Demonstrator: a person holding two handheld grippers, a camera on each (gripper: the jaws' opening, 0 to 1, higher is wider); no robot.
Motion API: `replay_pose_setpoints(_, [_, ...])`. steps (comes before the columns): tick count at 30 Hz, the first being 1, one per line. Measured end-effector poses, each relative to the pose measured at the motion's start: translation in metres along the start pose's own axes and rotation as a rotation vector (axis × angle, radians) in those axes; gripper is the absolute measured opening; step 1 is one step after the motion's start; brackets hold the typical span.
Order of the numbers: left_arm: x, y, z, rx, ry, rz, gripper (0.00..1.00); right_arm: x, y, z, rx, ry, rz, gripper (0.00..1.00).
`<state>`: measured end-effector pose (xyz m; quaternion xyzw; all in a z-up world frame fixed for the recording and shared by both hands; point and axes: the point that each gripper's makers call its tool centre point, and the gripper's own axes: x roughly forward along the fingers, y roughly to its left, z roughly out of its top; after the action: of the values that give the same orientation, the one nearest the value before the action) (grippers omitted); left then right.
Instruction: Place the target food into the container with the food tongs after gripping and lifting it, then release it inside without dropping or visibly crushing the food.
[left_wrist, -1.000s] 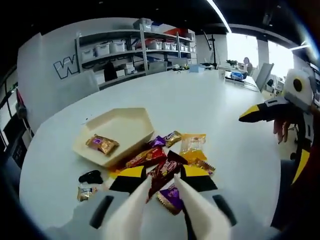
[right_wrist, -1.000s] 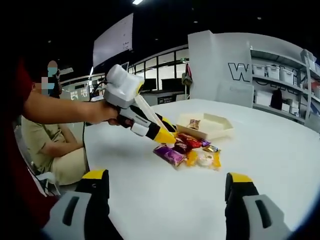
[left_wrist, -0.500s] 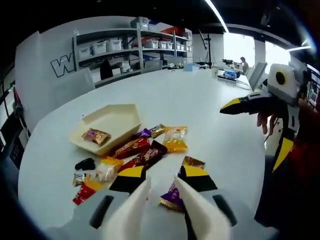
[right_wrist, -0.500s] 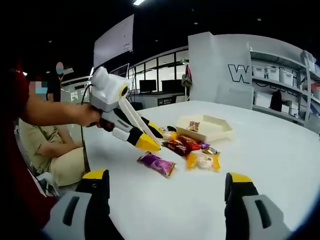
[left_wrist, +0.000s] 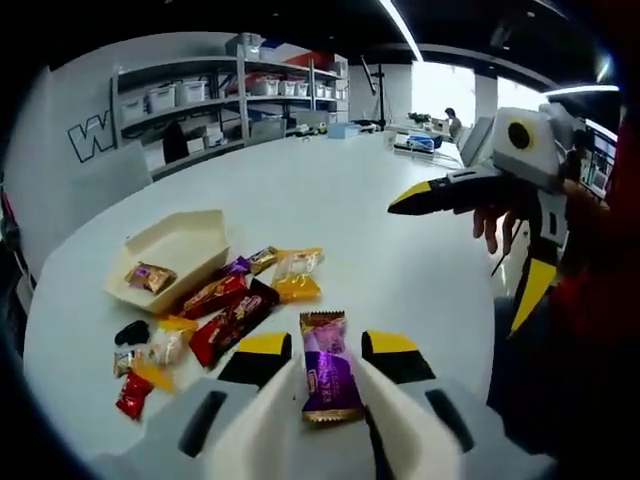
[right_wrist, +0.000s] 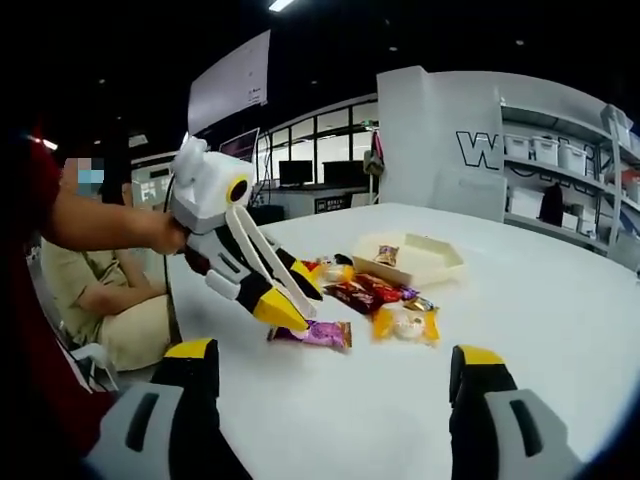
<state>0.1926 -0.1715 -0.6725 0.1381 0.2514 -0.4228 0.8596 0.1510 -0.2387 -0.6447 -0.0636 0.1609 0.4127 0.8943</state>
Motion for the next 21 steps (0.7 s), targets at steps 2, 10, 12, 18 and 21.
replay_pose_setpoints(2, [0.0007,-0.0010,-0.0009,-0.014,0.003,-0.002,0.27,-0.0010,-0.0005,0.0011,0.003,-0.006,-0.002,0.95])
replay_pose_setpoints(10, [0.0070,-0.0016,-0.0067,-0.020,0.021,0.004,0.27,-0.0028,0.0008,0.0019,0.001,-0.011,0.000,0.95])
replay_pose_setpoints(12, [0.0074,-0.0023,-0.0079,-0.019,0.026,0.005,0.26,-0.0039,0.0000,0.0019,0.000,-0.013,-0.001,0.95])
replay_pose_setpoints(18, [0.0078,-0.0004,-0.0095,-0.018,0.026,0.009,0.25,-0.0067,-0.0045,-0.0012,0.002,-0.007,-0.011,0.95])
replay_pose_setpoints(21, [0.0072,-0.0006,-0.0104,-0.017,0.025,0.013,0.25,-0.0073,-0.0061,-0.0029,0.002,-0.003,-0.015,0.94])
